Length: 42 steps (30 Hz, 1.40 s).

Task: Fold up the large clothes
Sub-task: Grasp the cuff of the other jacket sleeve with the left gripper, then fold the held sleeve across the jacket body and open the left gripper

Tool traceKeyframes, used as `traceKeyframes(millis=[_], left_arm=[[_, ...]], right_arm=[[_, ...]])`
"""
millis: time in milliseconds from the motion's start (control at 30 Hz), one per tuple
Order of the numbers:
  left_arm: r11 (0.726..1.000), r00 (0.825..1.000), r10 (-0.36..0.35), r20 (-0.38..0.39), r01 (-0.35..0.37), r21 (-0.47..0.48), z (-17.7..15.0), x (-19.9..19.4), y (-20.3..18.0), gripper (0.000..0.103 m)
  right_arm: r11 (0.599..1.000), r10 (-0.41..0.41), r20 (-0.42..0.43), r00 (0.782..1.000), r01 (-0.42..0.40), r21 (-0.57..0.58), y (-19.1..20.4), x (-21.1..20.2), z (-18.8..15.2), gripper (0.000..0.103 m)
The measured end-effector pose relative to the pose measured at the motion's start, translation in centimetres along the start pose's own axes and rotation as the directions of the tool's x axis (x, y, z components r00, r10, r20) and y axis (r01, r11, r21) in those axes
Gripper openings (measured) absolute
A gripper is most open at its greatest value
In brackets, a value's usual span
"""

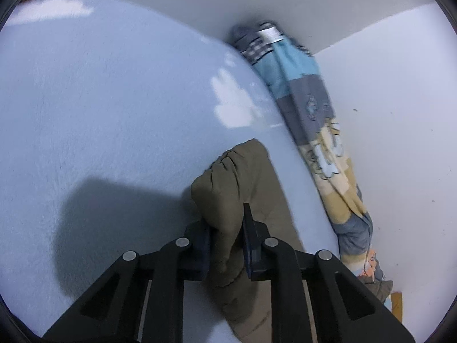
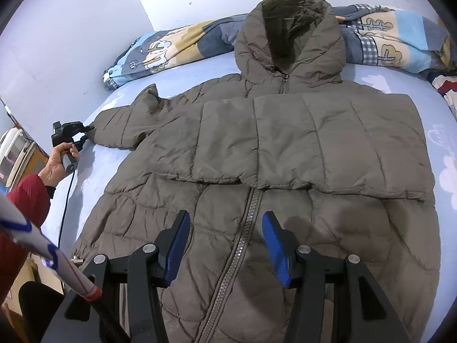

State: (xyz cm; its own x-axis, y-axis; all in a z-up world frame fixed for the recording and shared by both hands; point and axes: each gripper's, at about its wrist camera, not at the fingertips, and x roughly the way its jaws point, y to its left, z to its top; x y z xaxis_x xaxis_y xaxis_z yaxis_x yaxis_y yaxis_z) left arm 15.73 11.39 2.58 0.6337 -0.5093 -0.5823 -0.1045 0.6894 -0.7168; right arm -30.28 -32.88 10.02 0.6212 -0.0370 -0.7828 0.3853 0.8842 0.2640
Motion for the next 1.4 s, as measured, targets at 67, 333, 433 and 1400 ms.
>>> traceKeyframes(millis=[67,333,433,1400], left_arm=[[1.0,1.0,-0.012,0.008,0.012,0.014,0.1,-0.9,-0.9,0.017],[0.969,0.991,-0.131,0.013,0.125,0.213,-0.8,-8.0,-11.7,0.017],[0.936,0.981,-0.193,0.001,0.184,0.301,-2.5,-11.4,-17.4,0.017],[0.559,0.822,-0.085,-0.563,0.507,0.656,-52.7,-7.7,-40.3,0.017]], right_arm=[[1.0,0.001,0.011,1.0,-0.001,0.01,-0.3,-0.3,0.2,0.057],[0.991,-0.069,0.091,0.993,0.057,0.124,-3.7,-3.4,1.3,0.057],[0.979,-0.087,0.115,0.99,0.063,0.192,-5.7,-4.8,1.5,0.057],[0.882,-0.284,0.324,0.903,0.113,0.457,-17.9,-17.5,-0.1,0.057]])
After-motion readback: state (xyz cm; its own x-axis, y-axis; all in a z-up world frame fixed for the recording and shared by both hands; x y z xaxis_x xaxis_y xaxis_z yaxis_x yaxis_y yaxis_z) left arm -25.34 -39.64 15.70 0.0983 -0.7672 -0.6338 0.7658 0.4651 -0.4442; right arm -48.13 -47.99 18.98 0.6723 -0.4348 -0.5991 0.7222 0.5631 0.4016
